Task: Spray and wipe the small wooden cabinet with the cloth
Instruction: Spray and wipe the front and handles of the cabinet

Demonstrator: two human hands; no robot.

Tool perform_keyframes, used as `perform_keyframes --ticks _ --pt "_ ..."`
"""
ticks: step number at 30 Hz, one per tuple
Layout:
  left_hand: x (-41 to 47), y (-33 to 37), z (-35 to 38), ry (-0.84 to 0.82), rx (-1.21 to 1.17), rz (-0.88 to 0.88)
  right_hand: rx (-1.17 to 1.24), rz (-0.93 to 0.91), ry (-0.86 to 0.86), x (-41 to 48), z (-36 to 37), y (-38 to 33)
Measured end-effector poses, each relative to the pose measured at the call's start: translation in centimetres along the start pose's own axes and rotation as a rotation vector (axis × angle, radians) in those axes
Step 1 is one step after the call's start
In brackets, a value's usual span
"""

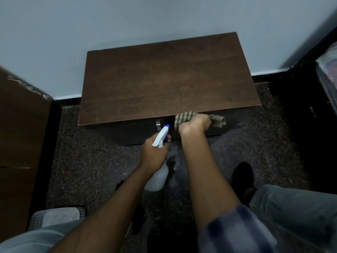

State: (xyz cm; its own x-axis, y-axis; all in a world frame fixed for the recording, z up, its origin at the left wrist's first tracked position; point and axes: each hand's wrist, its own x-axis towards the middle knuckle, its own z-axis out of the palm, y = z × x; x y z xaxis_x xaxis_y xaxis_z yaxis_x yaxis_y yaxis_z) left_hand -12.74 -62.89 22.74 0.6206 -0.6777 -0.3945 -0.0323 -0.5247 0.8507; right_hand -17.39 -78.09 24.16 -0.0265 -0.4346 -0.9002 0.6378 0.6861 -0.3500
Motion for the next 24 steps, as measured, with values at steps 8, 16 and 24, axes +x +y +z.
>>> perform_keyframes --ticks 8,16,24 --pt "0.9 1.7 2.3 -0.108 0.065 0.058 0.086 -0.103 -0.168 3.8 -5.0 -5.6" --pt "1.5 3.4 5.8 -0.186 0.136 0.084 -0.071 -0.102 -0.109 5.9 -6.5 -7.1" --pt "1.2 3.8 6.6 -0.219 0.115 0.151 0.139 -0.211 -0.105 5.5 -3.7 -7.8"
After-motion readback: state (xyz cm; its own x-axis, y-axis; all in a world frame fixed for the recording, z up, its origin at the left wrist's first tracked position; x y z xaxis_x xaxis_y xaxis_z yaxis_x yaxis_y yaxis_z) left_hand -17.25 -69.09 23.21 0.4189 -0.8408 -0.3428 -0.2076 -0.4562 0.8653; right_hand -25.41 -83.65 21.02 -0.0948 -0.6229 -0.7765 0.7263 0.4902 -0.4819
